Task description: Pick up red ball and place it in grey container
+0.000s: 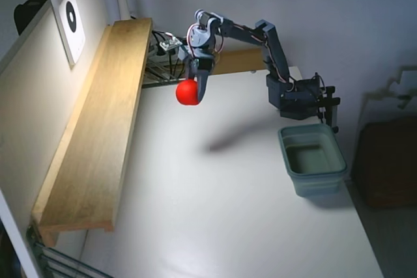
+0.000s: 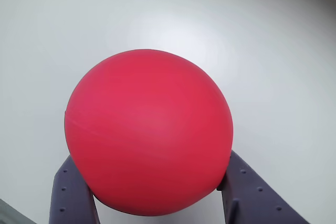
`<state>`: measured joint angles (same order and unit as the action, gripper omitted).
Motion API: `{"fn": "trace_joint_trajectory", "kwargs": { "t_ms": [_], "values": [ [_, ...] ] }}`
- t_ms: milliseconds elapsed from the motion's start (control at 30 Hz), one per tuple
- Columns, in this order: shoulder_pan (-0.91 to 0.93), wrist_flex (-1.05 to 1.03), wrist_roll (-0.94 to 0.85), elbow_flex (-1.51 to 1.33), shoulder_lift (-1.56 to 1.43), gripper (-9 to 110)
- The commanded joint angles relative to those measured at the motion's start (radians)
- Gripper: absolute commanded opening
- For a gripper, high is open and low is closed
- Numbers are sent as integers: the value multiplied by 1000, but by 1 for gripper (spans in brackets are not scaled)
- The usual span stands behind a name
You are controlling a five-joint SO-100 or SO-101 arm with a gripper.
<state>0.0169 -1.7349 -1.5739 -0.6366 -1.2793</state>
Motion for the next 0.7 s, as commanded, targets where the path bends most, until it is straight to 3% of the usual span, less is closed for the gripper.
{"fn": "trace_joint_trajectory", "kwargs": {
  "t_ms": [0, 200, 667],
  "values": [
    [14, -13, 3, 45, -13, 23],
    [-29, -13, 3, 45, -13, 23],
    [-454, -13, 3, 45, -13, 23]
  ]
}}
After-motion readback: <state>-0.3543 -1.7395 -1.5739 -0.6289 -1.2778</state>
